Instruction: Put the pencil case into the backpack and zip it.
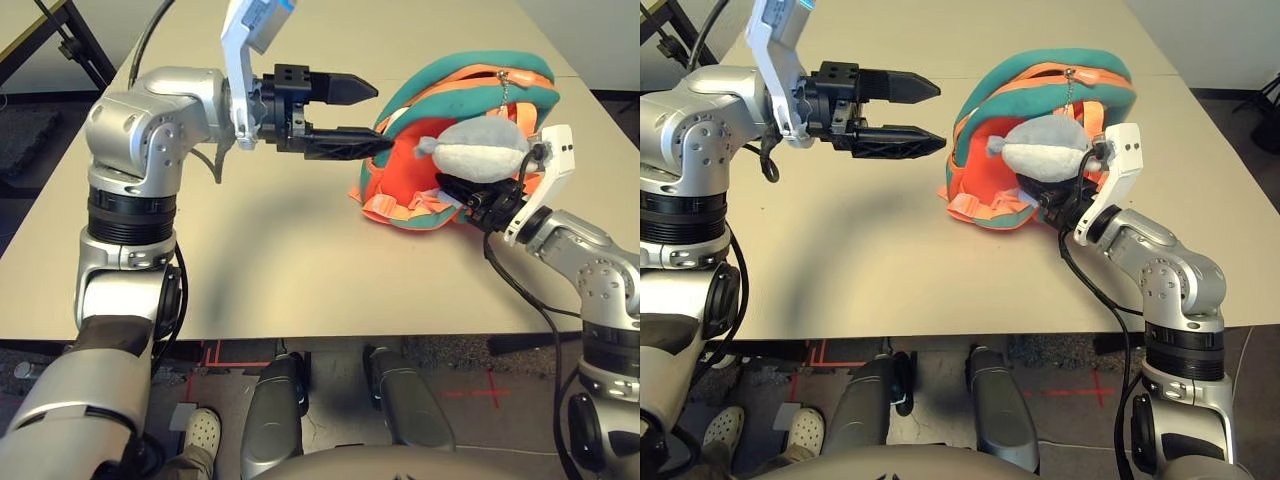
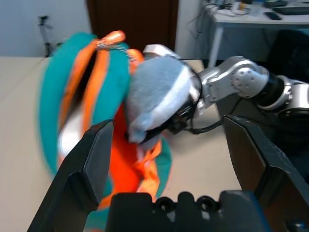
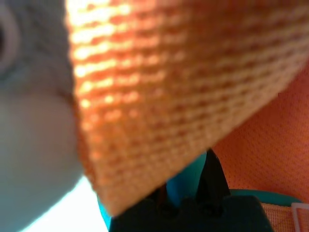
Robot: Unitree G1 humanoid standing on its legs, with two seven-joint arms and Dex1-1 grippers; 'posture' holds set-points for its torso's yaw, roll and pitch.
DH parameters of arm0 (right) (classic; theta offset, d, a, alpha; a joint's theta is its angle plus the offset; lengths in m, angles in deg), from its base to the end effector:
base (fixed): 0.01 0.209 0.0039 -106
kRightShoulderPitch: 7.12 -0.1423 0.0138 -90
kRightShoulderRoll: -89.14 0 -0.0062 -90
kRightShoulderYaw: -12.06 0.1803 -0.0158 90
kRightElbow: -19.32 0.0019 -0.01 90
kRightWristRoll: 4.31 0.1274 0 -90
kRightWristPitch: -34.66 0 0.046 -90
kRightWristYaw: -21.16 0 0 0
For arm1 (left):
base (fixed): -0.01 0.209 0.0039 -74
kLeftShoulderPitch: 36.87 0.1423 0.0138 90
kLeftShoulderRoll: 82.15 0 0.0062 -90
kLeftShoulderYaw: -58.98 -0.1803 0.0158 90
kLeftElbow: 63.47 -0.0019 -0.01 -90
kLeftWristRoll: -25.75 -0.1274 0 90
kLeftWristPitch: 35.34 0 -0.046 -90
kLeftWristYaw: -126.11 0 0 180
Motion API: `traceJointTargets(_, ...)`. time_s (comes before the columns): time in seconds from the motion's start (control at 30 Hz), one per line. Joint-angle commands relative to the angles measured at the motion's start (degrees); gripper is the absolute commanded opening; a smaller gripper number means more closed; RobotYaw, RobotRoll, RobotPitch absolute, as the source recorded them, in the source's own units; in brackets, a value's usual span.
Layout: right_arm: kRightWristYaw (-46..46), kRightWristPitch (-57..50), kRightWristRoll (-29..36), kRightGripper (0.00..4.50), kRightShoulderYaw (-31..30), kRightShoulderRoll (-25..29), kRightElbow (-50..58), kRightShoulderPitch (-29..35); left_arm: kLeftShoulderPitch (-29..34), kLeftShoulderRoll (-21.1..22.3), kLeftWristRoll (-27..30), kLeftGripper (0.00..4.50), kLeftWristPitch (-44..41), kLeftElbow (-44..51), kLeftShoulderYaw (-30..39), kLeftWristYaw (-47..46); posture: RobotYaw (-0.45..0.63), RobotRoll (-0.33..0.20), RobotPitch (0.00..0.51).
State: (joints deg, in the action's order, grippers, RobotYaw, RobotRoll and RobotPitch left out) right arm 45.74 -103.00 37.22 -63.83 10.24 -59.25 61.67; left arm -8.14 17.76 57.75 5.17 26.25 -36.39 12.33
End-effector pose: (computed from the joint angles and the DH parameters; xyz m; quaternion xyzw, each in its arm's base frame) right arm 0.2378 -0.2293 0.1590 0.1217 0.0665 0.2823 0.9492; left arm 0.2927 0.1381 0.2863 0.0834 -0.0120 -0.6945 0.7145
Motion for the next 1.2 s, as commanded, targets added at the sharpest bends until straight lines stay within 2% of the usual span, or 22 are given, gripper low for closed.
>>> traceJointTargets(0.03,-0.27,-1.44,-1.06,0.35,-1.16,0.22,-1.4,0.79,-0.67,-2.97,-1.76,4.5,2.68,-1.82,-3.17,-1.58,-0.21,0.0,0.171)
traceJointTargets(0.3,-0.22,-1.5,-1.04,0.35,-1.22,0.01,-1.48,0.23,-2.9,-8.21,-9.02,4.5,10.74,-10.63,-9.23,-2.61,-0.21,0.0,0.171)
traceJointTargets(0.63,-0.42,-1.58,-0.94,0.35,-1.08,-0.21,-1.07,0.21,-4.62,-13.85,-13.69,4.5,15.86,-17.98,-11.32,-3.08,-0.23,0.0,0.171)
traceJointTargets(0.87,-0.49,-1.51,-1.01,0.35,-1.16,-0.35,-1.11,0.15,-4.71,-15.45,-15.7,4.5,16.96,-20.46,-11.19,-3.72,-0.23,0.0,0.172)
traceJointTargets(0.97,-0.45,-1.44,-1.09,0.35,-1.23,-0.37,-1.25,0.06,-4.64,-15.58,-15.96,3.86,16.91,-20.83,-10.86,-3.91,-0.23,0.0,0.172)
traceJointTargets(1.2,-0.3,-1.21,-1.26,0.35,-1.41,-0.49,-1.62,-0.07,-4.18,-15.45,-16.42,1.18,16.71,-20.75,-10.69,-3.61,-0.22,0.0,0.171)
